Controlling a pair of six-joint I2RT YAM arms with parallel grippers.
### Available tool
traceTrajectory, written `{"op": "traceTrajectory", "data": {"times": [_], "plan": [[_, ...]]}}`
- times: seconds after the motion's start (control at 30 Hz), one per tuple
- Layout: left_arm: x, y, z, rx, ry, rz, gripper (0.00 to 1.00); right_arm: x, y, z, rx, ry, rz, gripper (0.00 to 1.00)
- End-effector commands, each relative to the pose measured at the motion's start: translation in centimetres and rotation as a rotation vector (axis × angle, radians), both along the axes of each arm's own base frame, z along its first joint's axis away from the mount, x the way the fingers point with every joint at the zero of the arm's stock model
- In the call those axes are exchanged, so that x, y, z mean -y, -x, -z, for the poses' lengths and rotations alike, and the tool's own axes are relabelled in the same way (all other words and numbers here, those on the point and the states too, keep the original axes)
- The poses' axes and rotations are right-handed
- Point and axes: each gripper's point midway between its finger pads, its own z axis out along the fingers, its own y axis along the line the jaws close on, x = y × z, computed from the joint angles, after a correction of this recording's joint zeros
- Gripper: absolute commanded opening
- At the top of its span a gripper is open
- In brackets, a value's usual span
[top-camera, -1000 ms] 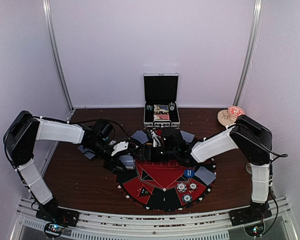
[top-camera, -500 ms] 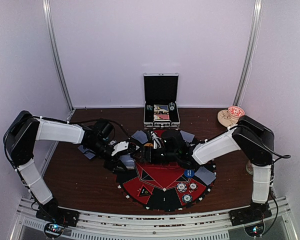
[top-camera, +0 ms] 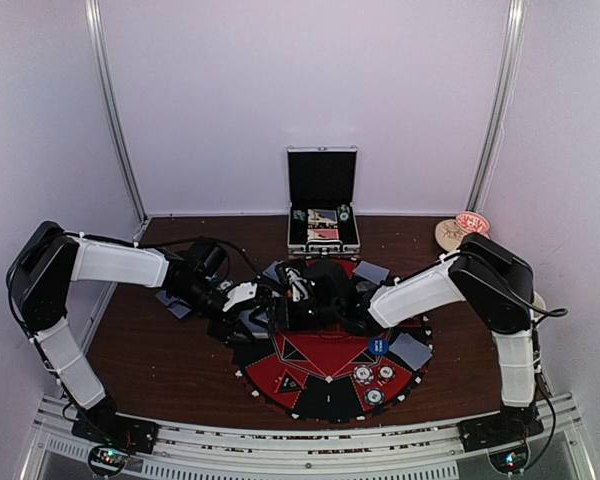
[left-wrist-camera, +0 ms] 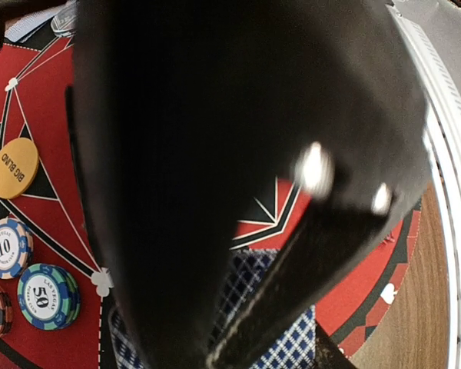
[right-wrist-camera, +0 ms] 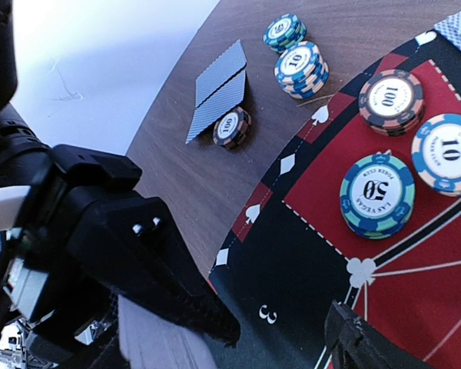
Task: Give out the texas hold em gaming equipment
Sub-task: Pick up the poker card from the face-down deck piles.
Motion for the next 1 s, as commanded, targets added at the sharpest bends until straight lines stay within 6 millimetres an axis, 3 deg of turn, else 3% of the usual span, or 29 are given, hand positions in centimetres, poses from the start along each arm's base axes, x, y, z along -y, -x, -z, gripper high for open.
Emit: {"op": "traceTrajectory", "data": {"times": [0.0, 0.2, 0.47, 0.6, 0.83, 0.97], "plan": [[0.7, -0.2, -1.7, 0.033, 0.052, 0.021, 0.46, -1.0, -0.2, 1.0, -0.001, 0.032, -0.007, 0.80], [0.7, -0.2, -1.8, 0.036, 0.054, 0.021, 0.46, -0.5, -0.9, 2.6, -0.001, 0.090, 0.032, 0.78], [0.7, -0.2, -1.8, 0.035, 0.056, 0.023, 0.46, 3.6, -2.5, 3.1, 0.023, 0.181, 0.148, 0.67], [0.7, -0.2, -1.8, 0.034, 0.057, 0.024, 0.46, 4.6, -2.7, 3.0, 0.028, 0.195, 0.162, 0.59], [0.7, -0.3, -1.6, 0.029, 0.053, 0.022, 0.46, 2.9, -0.8, -0.2, 0.030, 0.062, 0.046, 0.46], [0.7, -0.2, -1.6, 0.031, 0.053, 0.024, 0.46, 3.1, -0.1, -2.1, 0.041, 0.017, 0.024, 0.33]]}}
